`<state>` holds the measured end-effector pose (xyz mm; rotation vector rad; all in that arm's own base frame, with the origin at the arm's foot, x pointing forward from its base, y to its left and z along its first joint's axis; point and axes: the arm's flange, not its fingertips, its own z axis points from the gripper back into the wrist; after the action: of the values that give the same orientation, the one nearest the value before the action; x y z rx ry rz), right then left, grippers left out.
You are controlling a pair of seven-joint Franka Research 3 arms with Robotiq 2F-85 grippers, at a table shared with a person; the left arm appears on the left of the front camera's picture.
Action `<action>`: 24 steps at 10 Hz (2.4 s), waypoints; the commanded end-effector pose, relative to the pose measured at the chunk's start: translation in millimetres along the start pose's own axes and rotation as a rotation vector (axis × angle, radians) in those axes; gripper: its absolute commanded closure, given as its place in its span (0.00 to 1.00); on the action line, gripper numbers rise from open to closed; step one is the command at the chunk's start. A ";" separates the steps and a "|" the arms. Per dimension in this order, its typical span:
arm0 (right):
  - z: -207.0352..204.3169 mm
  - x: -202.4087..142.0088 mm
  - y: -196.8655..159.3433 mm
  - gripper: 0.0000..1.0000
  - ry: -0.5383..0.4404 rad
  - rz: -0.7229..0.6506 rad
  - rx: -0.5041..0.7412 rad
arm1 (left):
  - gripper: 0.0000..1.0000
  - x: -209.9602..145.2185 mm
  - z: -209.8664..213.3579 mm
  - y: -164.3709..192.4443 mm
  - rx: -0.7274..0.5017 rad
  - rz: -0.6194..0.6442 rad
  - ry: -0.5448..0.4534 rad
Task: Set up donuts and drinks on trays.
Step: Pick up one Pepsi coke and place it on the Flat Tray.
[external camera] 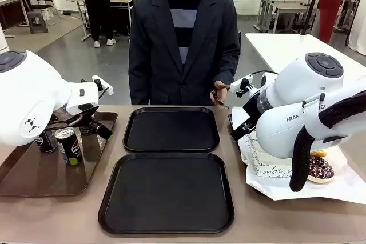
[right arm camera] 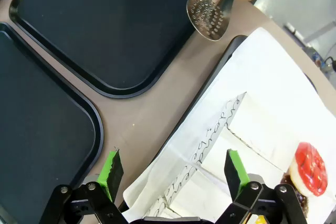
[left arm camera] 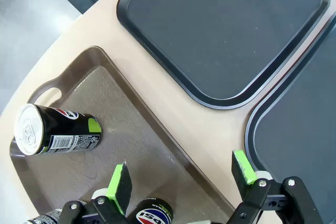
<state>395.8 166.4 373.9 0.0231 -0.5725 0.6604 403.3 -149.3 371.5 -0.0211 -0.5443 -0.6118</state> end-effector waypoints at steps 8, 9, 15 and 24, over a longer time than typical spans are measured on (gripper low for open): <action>0.0 0.0 0.1 0.00 0.000 0.000 0.000 | 0.00 0.0 0.0 0.0 0.000 0.000 0.000; 0.0 0.0 0.0 0.00 0.000 0.000 0.000 | 0.00 1.2 24.4 -1.0 0.025 -0.074 0.047; 132.2 -102.3 74.3 0.00 0.228 0.056 -0.012 | 0.00 -68.0 142.1 -38.5 -0.085 -0.131 0.233; 161.6 -66.3 -36.8 0.00 -0.190 -0.356 0.550 | 0.00 -42.6 178.8 31.3 -0.422 0.271 -0.034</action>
<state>322.5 96.0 514.6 0.4501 -0.4880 0.5177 311.0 -89.2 510.1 -0.2787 -0.3666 -0.5663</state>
